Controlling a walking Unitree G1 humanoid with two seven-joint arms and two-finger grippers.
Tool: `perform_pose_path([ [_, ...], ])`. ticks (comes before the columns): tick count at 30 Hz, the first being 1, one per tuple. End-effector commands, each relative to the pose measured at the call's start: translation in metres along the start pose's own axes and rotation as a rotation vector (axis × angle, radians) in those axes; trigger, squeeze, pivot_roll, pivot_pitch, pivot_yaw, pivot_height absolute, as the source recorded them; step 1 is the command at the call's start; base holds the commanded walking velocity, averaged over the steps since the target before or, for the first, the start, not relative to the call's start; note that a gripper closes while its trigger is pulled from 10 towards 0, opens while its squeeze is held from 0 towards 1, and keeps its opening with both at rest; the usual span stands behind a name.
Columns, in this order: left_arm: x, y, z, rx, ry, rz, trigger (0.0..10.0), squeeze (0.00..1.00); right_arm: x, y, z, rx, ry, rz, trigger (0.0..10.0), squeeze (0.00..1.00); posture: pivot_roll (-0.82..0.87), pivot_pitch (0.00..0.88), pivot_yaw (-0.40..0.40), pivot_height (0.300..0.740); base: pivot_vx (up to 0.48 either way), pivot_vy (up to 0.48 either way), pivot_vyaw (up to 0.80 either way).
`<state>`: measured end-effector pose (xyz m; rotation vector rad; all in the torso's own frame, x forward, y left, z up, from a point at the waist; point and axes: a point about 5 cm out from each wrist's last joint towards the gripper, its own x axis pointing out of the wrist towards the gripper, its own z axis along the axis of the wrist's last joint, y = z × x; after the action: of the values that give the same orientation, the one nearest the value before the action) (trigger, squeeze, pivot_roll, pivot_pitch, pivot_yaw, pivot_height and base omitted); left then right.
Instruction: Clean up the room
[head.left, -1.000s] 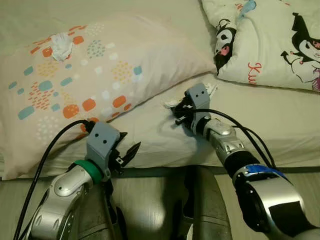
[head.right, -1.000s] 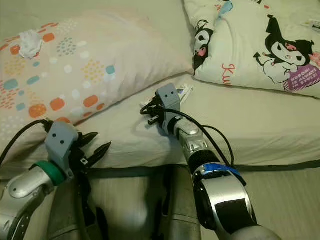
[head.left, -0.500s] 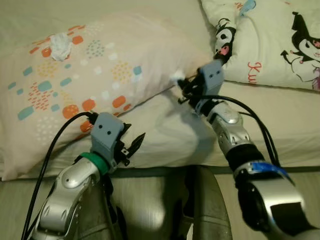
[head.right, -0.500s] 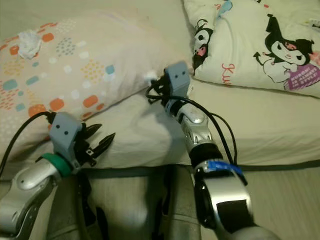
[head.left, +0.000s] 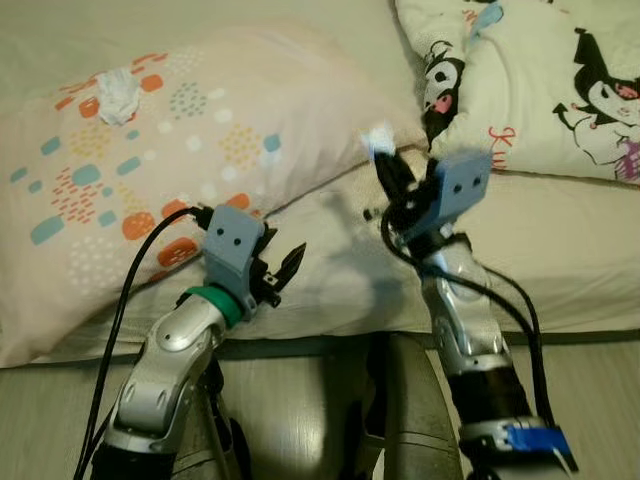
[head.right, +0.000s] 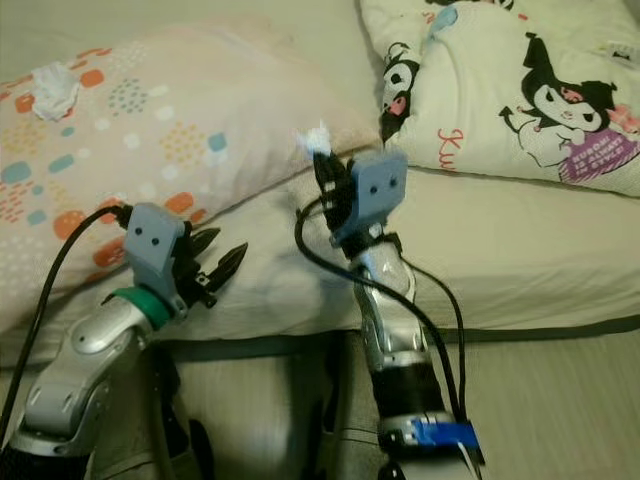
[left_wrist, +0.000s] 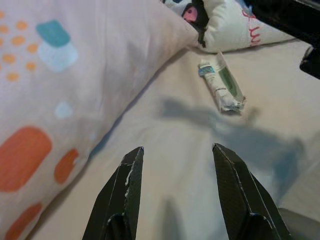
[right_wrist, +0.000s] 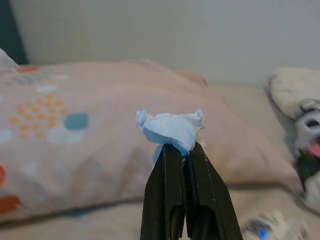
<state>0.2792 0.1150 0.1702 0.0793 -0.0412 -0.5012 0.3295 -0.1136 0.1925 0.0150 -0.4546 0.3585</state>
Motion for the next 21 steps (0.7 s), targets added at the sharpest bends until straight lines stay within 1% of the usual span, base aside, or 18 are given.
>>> perform_pose_path([
  [1,0.002,0.000,-0.002,-0.015,-0.001,0.010,10.0,0.00,-0.005,-0.004,-0.001,-0.005,0.009,-0.029,10.0,0.00,-0.03,0.123,-0.020,0.559,0.000,0.000,0.00],
  [3,0.002,0.000,-0.002,-0.015,-0.001,0.010,10.0,0.00,-0.005,-0.004,-0.001,-0.005,0.009,-0.029,10.0,0.00,-0.03,0.123,-0.020,0.559,0.000,0.000,0.00],
  [5,0.006,0.006,0.011,-0.029,-0.050,0.037,10.0,0.00,-0.009,-0.004,-0.001,-0.003,0.030,-0.036,10.0,0.00,-0.03,0.117,-0.024,0.569,0.000,0.000,0.00],
  [6,0.006,0.006,0.011,-0.029,-0.050,0.037,10.0,0.00,-0.009,-0.004,-0.001,-0.003,0.030,-0.036,10.0,0.00,-0.03,0.117,-0.024,0.569,0.000,0.000,0.00],
  [7,0.009,0.012,0.025,-0.012,-0.105,0.062,10.0,0.00,-0.012,-0.003,0.000,-0.002,0.051,-0.040,10.0,0.00,-0.02,0.115,-0.026,0.579,0.000,0.000,0.00],
  [9,0.009,0.012,0.025,-0.012,-0.105,0.062,10.0,0.00,-0.012,-0.003,0.000,-0.002,0.051,-0.040,10.0,0.00,-0.02,0.115,-0.026,0.579,0.000,0.000,0.00],
  [10,0.010,0.014,0.029,0.002,-0.123,0.069,10.0,0.00,-0.012,-0.002,0.000,-0.002,0.055,-0.040,10.0,0.00,-0.02,0.115,-0.026,0.583,0.000,0.000,0.00],
  [11,0.010,0.014,0.029,0.002,-0.123,0.069,10.0,0.00,-0.012,-0.002,0.000,-0.002,0.055,-0.040,10.0,0.00,-0.02,0.115,-0.026,0.583,0.000,0.000,0.00],
  [14,0.011,0.021,0.042,0.029,-0.169,0.087,10.0,0.00,-0.015,0.000,0.000,-0.002,0.067,-0.046,10.0,0.00,-0.02,0.115,-0.025,0.598,0.000,0.000,0.00],
  [21,0.012,0.022,0.045,0.032,-0.176,0.089,10.0,0.00,-0.016,0.001,-0.001,0.000,0.071,-0.046,10.0,0.00,-0.03,0.115,-0.023,0.608,0.000,0.000,0.00],
])
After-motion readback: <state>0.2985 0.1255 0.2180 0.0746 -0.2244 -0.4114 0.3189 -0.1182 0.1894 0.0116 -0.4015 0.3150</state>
